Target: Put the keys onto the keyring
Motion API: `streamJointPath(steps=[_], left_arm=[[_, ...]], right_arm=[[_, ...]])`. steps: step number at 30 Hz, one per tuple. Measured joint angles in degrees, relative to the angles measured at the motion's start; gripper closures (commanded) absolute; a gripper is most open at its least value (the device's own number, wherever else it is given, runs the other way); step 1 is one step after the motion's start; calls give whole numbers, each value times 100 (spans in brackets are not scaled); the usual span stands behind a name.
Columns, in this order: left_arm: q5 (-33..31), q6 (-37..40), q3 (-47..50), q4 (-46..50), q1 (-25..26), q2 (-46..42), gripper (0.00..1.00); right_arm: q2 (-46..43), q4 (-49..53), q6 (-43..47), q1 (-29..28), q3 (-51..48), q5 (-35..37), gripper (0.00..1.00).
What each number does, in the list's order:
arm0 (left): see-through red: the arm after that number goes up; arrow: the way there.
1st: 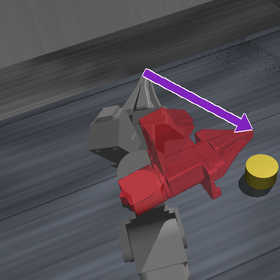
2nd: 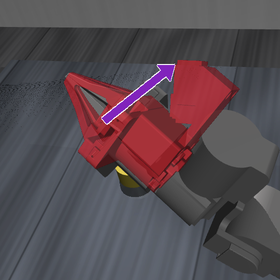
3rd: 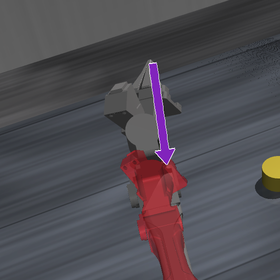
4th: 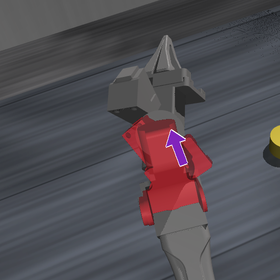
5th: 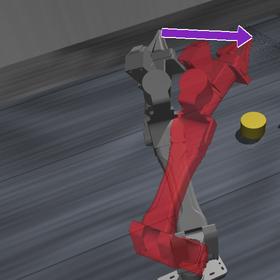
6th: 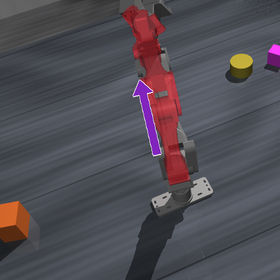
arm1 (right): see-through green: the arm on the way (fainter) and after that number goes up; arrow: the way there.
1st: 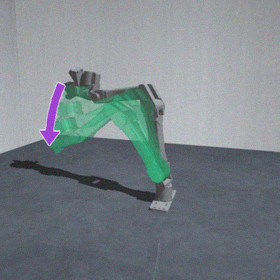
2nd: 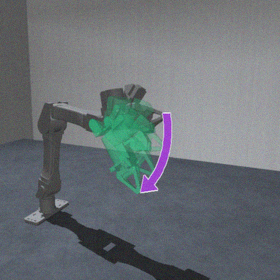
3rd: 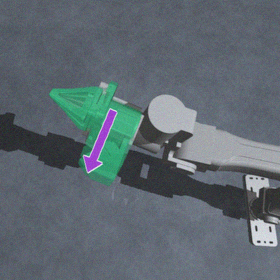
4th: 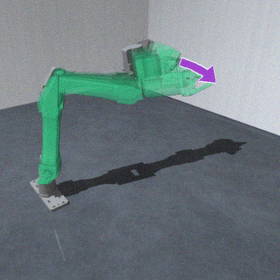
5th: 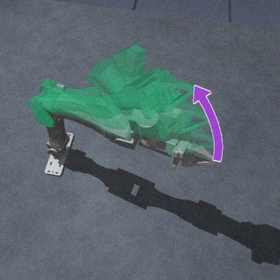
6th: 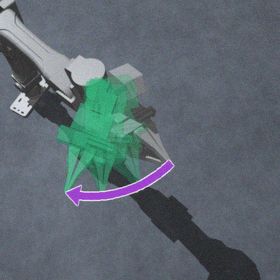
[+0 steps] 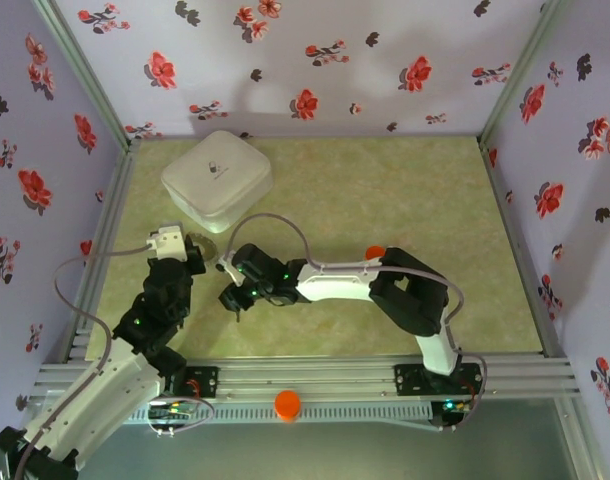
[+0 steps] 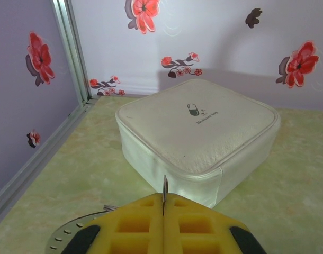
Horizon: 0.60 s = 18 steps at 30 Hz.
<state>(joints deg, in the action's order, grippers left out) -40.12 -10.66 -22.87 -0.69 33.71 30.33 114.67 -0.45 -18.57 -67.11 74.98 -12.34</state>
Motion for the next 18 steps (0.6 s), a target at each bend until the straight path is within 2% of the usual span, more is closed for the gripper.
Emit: streamJointPath(steps=[8, 18], left_arm=[[2, 0, 11, 79, -2, -85, 100], [0, 2, 17, 85, -42, -94, 100]], right_arm=[[212, 793, -168, 15, 223, 52, 66], [542, 1298, -254, 81, 667, 81, 71]])
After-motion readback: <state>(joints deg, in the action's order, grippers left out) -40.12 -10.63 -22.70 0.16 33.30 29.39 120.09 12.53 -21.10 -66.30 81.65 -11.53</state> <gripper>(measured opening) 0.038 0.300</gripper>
